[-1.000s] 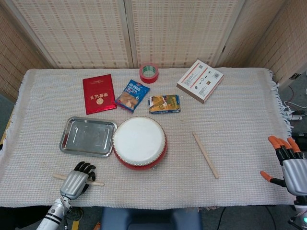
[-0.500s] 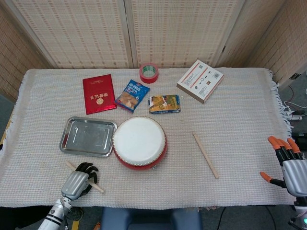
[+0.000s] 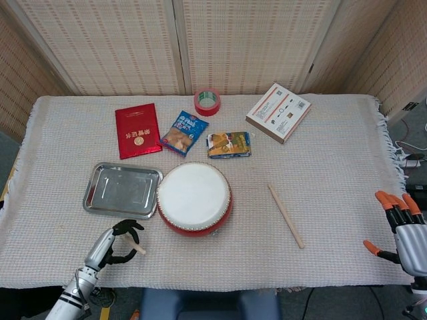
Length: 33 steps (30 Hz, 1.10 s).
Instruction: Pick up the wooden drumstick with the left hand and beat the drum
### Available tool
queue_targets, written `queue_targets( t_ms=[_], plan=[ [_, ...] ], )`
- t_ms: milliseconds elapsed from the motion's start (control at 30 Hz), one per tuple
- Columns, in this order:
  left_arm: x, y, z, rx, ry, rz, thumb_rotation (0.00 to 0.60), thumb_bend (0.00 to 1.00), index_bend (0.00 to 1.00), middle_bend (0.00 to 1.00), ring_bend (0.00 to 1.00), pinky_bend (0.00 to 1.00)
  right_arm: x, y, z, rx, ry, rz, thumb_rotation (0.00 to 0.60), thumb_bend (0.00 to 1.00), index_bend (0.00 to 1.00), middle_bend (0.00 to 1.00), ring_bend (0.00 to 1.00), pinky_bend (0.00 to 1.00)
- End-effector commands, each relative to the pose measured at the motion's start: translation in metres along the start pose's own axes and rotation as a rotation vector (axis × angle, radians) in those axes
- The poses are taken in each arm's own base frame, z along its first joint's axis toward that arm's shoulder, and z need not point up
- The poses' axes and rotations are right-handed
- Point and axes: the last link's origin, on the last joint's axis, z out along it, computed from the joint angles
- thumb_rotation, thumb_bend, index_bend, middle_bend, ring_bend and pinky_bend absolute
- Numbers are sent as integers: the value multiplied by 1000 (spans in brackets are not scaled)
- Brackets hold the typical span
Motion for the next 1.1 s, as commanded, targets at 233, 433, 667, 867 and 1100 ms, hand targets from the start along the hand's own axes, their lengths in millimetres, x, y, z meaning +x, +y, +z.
queue_targets(
  t_ms=[233, 433, 667, 867, 1100],
  plan=[
    [28, 17, 6, 49, -57, -435, 600, 356, 599, 331, 169, 158, 0, -1, 0, 4, 3, -1, 600, 37, 0, 77, 0, 0],
    [44, 10, 14, 122, -94, -767, 600, 358, 610, 369, 192, 170, 0, -2, -1, -2, 0, -2, 600, 37, 0, 76, 0, 0],
    [52, -7, 23, 203, -143, -979, 600, 359, 613, 380, 228, 178, 0, -4, -2, -5, -3, -1, 600, 38, 0, 77, 0, 0],
    [65, -22, 29, 283, -166, -1221, 600, 359, 608, 386, 239, 200, -1, -4, -3, -12, -10, 3, 600, 37, 0, 77, 0, 0],
    [65, -29, 34, 265, -185, -1197, 600, 359, 511, 385, 244, 209, 0, -5, -4, -12, -7, -1, 600, 37, 0, 77, 0, 0]
  ],
)
